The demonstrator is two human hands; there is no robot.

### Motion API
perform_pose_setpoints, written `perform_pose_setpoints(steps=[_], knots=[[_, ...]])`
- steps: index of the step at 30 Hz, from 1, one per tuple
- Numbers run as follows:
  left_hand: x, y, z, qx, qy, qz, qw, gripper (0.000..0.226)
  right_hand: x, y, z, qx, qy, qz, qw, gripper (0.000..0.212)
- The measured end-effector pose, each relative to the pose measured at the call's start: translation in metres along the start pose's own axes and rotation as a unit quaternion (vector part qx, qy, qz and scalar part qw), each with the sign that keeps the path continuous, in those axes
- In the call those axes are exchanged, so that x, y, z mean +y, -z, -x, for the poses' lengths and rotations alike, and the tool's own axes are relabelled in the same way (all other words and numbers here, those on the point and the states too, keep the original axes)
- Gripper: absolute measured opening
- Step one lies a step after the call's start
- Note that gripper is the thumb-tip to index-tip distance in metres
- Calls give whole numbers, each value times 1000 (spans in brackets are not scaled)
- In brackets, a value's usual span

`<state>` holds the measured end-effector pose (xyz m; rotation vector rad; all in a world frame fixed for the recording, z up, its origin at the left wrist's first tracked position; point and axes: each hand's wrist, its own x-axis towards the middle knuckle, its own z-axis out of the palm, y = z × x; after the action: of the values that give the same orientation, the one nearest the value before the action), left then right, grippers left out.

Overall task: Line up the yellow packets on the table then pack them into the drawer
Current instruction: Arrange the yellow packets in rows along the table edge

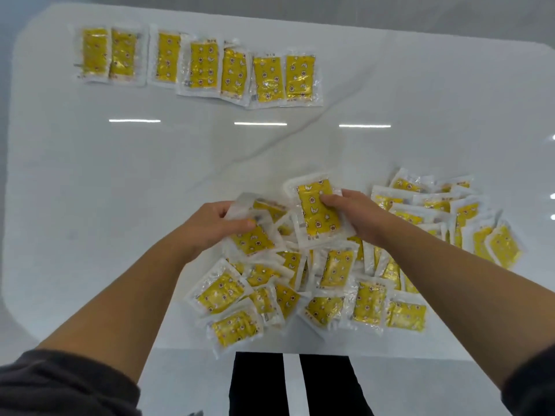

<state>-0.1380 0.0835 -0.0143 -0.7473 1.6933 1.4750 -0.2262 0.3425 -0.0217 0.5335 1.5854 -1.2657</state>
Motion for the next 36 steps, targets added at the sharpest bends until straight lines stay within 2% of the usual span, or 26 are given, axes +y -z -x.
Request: perform_pose_setpoints(steps=[3, 5, 8, 9, 13, 18, 21, 25, 28, 31, 34, 36], knots=[[-13, 7, 13, 59, -47, -68, 995, 17, 6, -15, 4, -1, 2, 10, 1000, 19], [-19, 13, 21, 79, -64, -95, 990, 22, 8, -24, 6, 0, 2, 12, 1000, 18], [-25, 22, 30, 81, -87, -133, 984, 42, 9, -35, 11, -3, 5, 25, 1000, 16], [-26, 26, 32, 82, -91, -144, 982, 42, 9, -39, 13, -5, 9, 28, 1000, 16], [-31, 42, 32, 84, -105, -162, 977, 15, 10, -49, 18, -10, 17, 39, 999, 22], [-33, 54, 34, 118, -110, -150, 975, 26, 13, -63, 21, -8, 6, 28, 1000, 25], [-32, 60, 33, 189, -113, -116, 969, 35, 13, -71, 24, -16, -22, -42, 999, 21], [-33, 67, 29, 236, -89, -76, 965, 40, 15, -79, 25, -78, -58, -120, 988, 32], [-31, 64, 27, 205, -84, -58, 974, 41, 16, -93, 22, -99, -47, -116, 987, 34], [-27, 56, 24, 168, -69, -5, 983, 29, 15, -108, 16, -97, -40, -111, 988, 33], [-26, 51, 20, 135, -38, 159, 977, 12, 10, -117, 12, -93, -28, -83, 992, 25], [-26, 50, 19, 91, -12, 267, 959, 20, 7, -118, 11, -66, -9, -72, 995, 20]])
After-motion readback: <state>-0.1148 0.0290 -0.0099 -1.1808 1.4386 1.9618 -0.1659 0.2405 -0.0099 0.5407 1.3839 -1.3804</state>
